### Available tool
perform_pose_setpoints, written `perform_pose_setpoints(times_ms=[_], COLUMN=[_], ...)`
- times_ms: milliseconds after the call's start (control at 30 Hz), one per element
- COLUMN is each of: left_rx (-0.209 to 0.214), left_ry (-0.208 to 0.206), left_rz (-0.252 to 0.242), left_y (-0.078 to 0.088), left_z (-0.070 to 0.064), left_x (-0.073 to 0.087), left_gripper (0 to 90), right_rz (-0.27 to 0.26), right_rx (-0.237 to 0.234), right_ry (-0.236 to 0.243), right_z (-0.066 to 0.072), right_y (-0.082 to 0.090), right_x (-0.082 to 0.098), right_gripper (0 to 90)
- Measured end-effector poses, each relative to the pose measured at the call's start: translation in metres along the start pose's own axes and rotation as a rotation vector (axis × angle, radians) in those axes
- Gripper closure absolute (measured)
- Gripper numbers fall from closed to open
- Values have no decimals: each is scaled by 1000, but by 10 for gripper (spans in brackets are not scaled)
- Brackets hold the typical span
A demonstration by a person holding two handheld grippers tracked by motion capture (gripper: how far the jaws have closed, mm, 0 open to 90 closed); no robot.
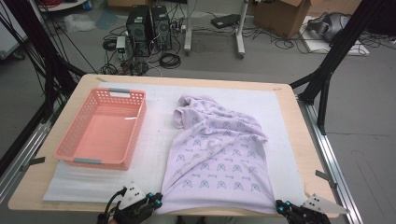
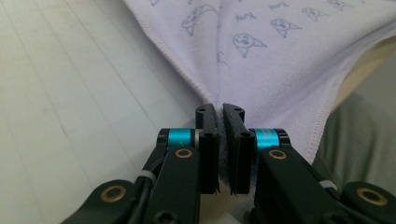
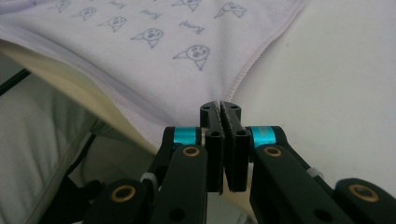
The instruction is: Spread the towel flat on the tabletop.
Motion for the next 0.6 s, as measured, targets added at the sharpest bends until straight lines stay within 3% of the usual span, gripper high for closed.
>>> perform_pose_setpoints(times_ms=[167,300,433,467,533,600], left_rx=[7,25,7,5,-7,-15], left_ry=[3,2,-17,-12,4,5], left_rz=[-6,-3,3,-4,-16,-42], left_y=[14,23,24,24,26,28], left_z=[-15,-28,-38,-39,-38,-35], left_x=[16,29,40,41,41,38], left_gripper=[850,852,846,821,650,572], right_rz=[13,25,28,23,-7,-39], right_rx=[-10,-20,-9,-5,10,17], right_ry=[31,21,6,4,-15,-29], right_z=[16,24,31,33,33,32], right_y=[16,28,36,36,36,38], right_x=[15,30,38,39,38,34], right_gripper=[880,881,874,854,718,670])
Point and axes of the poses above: each handheld gripper's, and its own axes: y roughly backward along the jaws, x roughly out of its underside, z roughly to its left, the point moved 8 cm from there along -y, roughly forward along the jaws, and after that the axes turned 4 degrees about z, right-handed, at the moved point
